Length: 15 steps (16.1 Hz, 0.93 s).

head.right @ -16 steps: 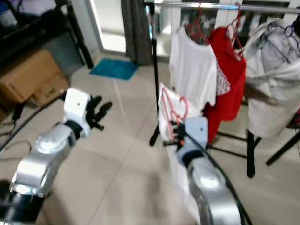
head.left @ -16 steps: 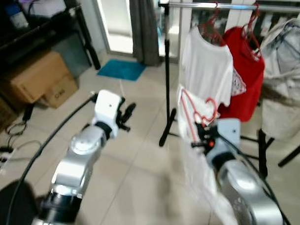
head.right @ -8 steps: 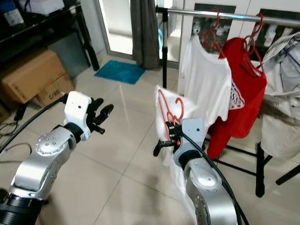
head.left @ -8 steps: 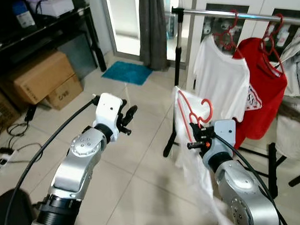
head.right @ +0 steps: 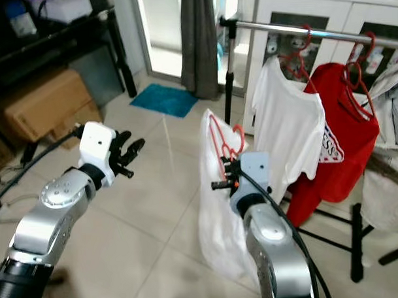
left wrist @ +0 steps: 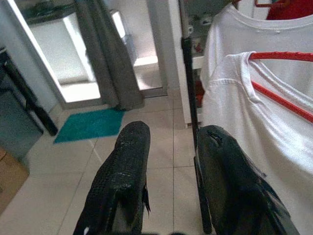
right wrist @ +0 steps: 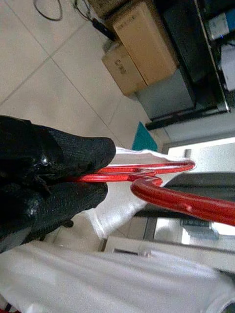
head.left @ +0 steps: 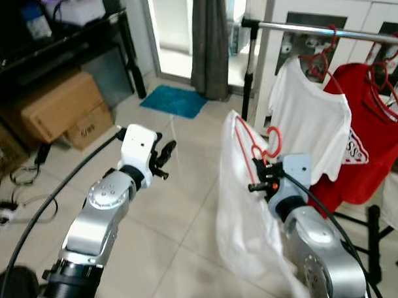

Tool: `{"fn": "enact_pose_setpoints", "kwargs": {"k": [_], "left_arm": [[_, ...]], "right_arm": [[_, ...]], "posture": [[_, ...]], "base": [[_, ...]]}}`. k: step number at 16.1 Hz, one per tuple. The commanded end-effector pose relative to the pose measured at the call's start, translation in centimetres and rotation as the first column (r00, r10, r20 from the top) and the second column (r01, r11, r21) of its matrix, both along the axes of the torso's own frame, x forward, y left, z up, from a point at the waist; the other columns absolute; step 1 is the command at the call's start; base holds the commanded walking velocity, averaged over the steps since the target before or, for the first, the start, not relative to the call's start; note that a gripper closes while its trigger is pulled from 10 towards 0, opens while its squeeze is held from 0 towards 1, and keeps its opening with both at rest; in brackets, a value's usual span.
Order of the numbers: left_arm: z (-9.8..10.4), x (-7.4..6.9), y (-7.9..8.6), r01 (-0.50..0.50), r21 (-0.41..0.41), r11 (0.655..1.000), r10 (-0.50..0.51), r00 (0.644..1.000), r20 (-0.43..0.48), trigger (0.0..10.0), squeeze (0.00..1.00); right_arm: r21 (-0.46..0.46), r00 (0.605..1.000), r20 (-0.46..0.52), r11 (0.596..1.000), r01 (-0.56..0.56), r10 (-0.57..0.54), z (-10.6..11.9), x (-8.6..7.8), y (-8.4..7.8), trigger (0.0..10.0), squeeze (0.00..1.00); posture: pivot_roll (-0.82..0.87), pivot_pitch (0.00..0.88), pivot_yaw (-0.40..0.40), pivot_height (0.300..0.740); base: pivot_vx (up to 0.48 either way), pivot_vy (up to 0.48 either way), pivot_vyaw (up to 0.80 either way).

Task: Hang hanger

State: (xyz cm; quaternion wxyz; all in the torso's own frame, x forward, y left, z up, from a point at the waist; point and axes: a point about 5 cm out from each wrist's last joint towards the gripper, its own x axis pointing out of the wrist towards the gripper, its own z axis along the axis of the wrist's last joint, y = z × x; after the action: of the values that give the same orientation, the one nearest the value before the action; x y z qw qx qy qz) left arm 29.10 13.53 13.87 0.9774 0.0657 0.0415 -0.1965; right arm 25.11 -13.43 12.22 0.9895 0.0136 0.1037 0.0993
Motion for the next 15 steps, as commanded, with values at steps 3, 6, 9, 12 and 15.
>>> {"fn": "enact_pose_setpoints", "kwargs": {"k": [3, 6, 9, 12, 15], "left_arm": [[0.2, 0.3, -0.9, 0.038, -0.005, 0.999, -0.037, 0.999, 0.004, 10.0, 0.00], [0.3, 0.4, -1.0, 0.046, -0.006, 0.999, -0.046, 0.999, 0.007, 10.0, 0.00], [0.3, 0.5, -1.1, 0.058, 0.003, 0.998, -0.058, 0.998, 0.010, 10.0, 0.00], [0.6, 1.2, -1.9, 0.160, -0.013, 0.987, -0.160, 0.987, 0.021, 10.0, 1.00], [0.5, 3.2, -3.3, 0.185, 0.046, 0.982, -0.187, 0.982, 0.030, 10.0, 1.00]], "right_arm": [[0.024, 0.999, 0.028, 0.999, 0.039, -0.039, 0.5, 0.1, -0.5, 10.0, 0.00], [0.025, 0.999, 0.030, 0.999, 0.039, -0.039, 0.4, 0.2, -0.3, 10.0, 0.00], [0.023, 0.998, 0.052, 0.999, 0.036, -0.037, 0.7, 0.5, -0.2, 10.0, 0.00], [0.059, 0.996, 0.090, 0.998, -0.016, 0.010, 1.6, 0.6, 0.4, 10.0, 0.00], [0.109, 0.987, 0.133, 0.989, -0.102, 0.087, 2.6, 0.2, 1.1, 10.0, 0.00]], "posture": [[0.00, 0.000, 0.122, 0.740], [0.01, 0.000, 0.125, 0.740], [0.01, 0.000, 0.127, 0.740], [0.00, 0.000, 0.130, 0.740], [-0.01, 0.000, 0.138, 0.740]], "base": [[0.355, 0.000, 0.00], [0.356, 0.000, -0.72], [0.356, 0.000, 0.00], [0.119, 0.000, 0.00], [0.000, 0.000, 0.00]]}}
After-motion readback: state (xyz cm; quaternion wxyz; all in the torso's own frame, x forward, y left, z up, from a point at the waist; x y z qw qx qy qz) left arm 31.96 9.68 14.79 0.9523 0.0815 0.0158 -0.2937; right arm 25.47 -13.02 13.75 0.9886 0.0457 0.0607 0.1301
